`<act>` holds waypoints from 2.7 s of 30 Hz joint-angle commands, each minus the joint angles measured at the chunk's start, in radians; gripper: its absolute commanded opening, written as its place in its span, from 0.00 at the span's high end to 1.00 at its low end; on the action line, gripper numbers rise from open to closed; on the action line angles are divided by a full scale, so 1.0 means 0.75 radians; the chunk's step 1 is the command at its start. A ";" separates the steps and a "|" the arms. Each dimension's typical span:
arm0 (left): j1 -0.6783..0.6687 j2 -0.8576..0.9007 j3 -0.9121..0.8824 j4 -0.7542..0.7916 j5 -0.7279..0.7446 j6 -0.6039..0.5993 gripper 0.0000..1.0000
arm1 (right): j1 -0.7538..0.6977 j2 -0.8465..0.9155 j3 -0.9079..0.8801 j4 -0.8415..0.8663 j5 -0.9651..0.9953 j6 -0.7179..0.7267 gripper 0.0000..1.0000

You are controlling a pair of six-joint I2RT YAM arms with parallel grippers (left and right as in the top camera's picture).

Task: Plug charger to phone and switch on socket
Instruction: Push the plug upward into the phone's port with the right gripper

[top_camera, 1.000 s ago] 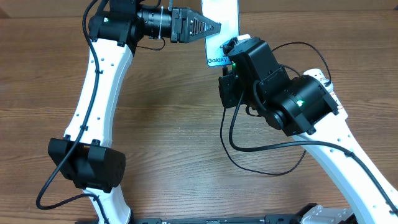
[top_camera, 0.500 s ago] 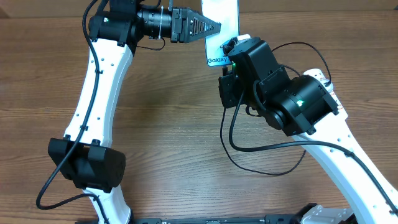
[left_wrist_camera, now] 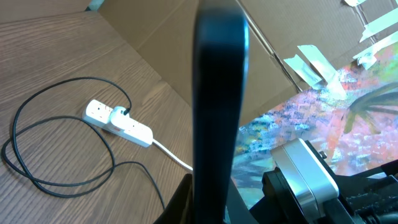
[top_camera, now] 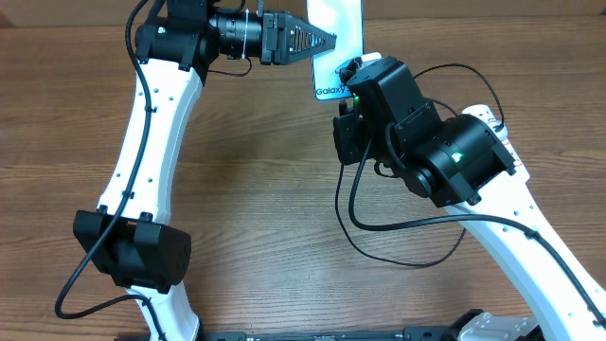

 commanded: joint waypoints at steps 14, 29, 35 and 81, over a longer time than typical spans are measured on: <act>-0.009 -0.009 0.016 0.006 0.027 0.030 0.96 | 0.004 0.012 0.039 0.020 -0.025 -0.001 0.96; -0.009 -0.009 0.016 0.005 0.037 0.030 0.96 | 0.004 0.012 0.039 0.035 0.017 -0.001 0.96; -0.010 -0.009 0.016 0.005 0.037 0.030 0.96 | 0.004 0.012 0.039 0.038 0.046 0.000 0.96; -0.043 -0.009 0.016 -0.064 0.020 0.057 0.96 | 0.004 0.012 0.041 0.178 0.105 -0.011 0.95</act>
